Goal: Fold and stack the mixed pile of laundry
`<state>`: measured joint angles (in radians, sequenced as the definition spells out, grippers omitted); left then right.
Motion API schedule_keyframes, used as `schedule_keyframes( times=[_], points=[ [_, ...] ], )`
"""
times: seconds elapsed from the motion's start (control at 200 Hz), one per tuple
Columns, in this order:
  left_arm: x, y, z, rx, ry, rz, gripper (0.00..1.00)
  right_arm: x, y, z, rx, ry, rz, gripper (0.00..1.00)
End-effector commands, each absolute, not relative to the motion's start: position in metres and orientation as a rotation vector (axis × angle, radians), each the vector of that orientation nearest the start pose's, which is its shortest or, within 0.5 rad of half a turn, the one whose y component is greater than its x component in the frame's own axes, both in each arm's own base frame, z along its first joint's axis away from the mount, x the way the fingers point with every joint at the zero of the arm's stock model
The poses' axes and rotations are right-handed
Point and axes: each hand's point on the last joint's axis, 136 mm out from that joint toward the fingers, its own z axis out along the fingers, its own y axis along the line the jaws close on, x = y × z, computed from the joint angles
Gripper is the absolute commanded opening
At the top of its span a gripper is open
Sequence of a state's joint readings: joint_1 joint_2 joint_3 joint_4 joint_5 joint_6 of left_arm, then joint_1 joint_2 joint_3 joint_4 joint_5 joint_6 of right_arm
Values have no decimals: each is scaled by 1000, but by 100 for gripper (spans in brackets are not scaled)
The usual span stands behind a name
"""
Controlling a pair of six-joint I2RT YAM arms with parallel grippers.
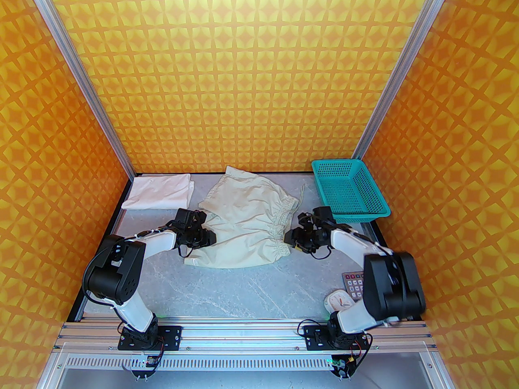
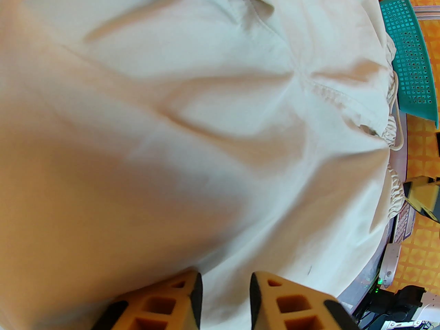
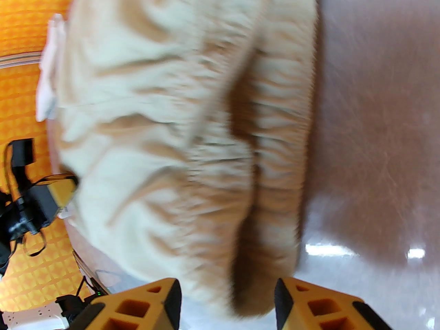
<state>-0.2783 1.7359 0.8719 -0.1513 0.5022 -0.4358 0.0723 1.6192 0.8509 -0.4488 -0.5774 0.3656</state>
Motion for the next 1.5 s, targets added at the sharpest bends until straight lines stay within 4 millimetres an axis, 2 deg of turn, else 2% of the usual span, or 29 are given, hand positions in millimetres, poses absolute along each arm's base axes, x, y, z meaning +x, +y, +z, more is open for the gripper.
schedule_keyframes(
  times=[0.0, 0.115, 0.335, 0.475, 0.57, 0.655, 0.73, 0.845, 0.935, 1.02, 1.145, 1.175, 1.255, 1.315, 1.415, 1.5],
  points=[
    [353, -186, 32, 18, 2659, -912, 27, 322, 136, 49, 180, 2724, 1023, 48],
    [353, -185, 28, 14, 2666, -909, 26, 314, 147, 55, 169, 2686, 1132, 44],
    [356, -182, 25, 2, 2678, -902, 26, 299, 149, 61, 130, 2702, 1128, 37],
    [356, -182, 22, -5, 2684, -902, 26, 293, 171, 52, 100, 2711, 1195, 32],
    [358, -181, 21, -10, 2689, -901, 25, 288, 178, 42, 137, 2747, 1239, 22],
    [357, -174, 19, -42, 2692, -858, 20, 279, 169, 40, 178, 2786, 1160, 12],
    [357, -165, 18, -89, 2691, -830, 16, 269, 160, 46, 220, 2818, 1096, 0],
    [354, -154, 17, -107, 2708, -786, 15, 254, 147, 57, 298, 2836, 1003, 0],
    [353, -150, 16, -99, 2717, -759, 15, 241, 134, 58, 336, 2868, 905, 0],
    [354, -149, 16, -96, 2720, -749, 15, 231, 119, 47, 376, 2906, 784, 0],
    [357, -150, 30, -87, 2691, -754, 18, 219, 117, 26, 446, 2952, 770, 0],
    [358, -150, 38, -78, 2679, -754, 21, 217, 115, 22, 459, 2963, 749, 5],
    [359, -150, 64, -38, 2633, -752, 31, 213, 108, 22, 453, 2977, 684, 27],
    [361, -150, 86, 1, 2592, -750, 34, 217, 104, 36, 417, 2940, 658, 43],
    [370, -152, 105, 50, 2563, -739, 37, 236, 96, 69, 368, 2842, 575, 56],
    [387, -153, 99, 59, 2568, -717, 37, 264, 92, 92, 348, 2735, 538, 61]
  ],
)
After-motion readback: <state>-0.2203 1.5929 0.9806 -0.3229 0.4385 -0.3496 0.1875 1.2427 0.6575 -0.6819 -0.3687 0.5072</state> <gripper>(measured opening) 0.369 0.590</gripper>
